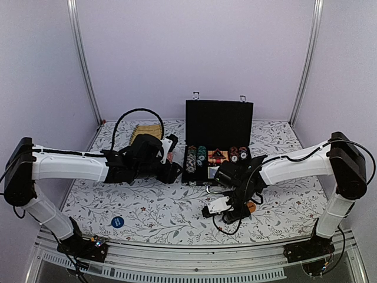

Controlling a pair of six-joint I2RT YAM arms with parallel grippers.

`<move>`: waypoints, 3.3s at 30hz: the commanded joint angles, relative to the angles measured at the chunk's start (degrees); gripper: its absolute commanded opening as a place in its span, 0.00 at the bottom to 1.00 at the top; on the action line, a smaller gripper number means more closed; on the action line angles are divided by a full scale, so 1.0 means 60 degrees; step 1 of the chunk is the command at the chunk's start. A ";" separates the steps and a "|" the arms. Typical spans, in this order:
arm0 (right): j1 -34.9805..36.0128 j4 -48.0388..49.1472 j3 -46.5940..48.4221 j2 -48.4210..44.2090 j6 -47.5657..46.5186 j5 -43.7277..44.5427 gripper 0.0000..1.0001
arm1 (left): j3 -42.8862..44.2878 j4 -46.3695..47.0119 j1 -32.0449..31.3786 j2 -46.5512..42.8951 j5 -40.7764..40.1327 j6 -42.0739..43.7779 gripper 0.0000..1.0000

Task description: Pack up texas hold em set

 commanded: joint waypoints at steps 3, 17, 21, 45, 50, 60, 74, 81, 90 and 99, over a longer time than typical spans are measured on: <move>-0.0959 -0.0985 0.1008 -0.0829 -0.0129 -0.0077 0.32 | -0.0072 0.0125 0.0061 -0.0177 -0.0121 -0.0007 0.62; -0.4515 0.0682 0.2706 -0.0080 -0.0481 0.1764 0.33 | -0.0052 0.0102 0.0068 -0.0260 -0.0071 -0.0068 0.62; -0.4694 0.1856 0.2607 0.0313 -0.0484 0.2663 0.33 | -0.0087 0.0037 0.0066 -0.0322 -0.0091 -0.0075 0.62; -0.5137 0.3385 0.2267 0.1907 -0.0847 0.3162 0.36 | -0.0001 -0.0022 0.0082 -0.0266 -0.0136 0.0046 0.63; -0.5207 0.3583 0.2244 0.2093 -0.0940 0.3220 0.42 | 0.0045 -0.0080 0.0112 -0.0265 -0.0151 0.0086 0.63; -0.5228 0.3839 0.2017 0.1757 -0.1105 0.3377 0.54 | 0.0055 -0.0001 0.0133 -0.0153 -0.0051 0.0103 0.63; -0.5243 0.3579 0.1938 0.1479 -0.1173 0.3450 0.61 | -0.0014 0.0095 0.0150 -0.0075 0.0072 0.0078 0.63; -0.5268 0.3224 0.2330 0.1516 -0.0883 0.3395 0.63 | -0.0029 0.0041 0.0171 -0.0047 0.0127 0.0084 0.63; -0.5514 0.3205 0.3063 0.2277 -0.0461 0.3689 0.63 | 0.0030 0.0037 0.0167 -0.0045 0.0181 0.0052 0.63; -0.5565 0.3178 0.3288 0.2488 -0.0247 0.3547 0.63 | -0.0044 -0.0022 0.0170 -0.0104 0.0167 0.0017 0.63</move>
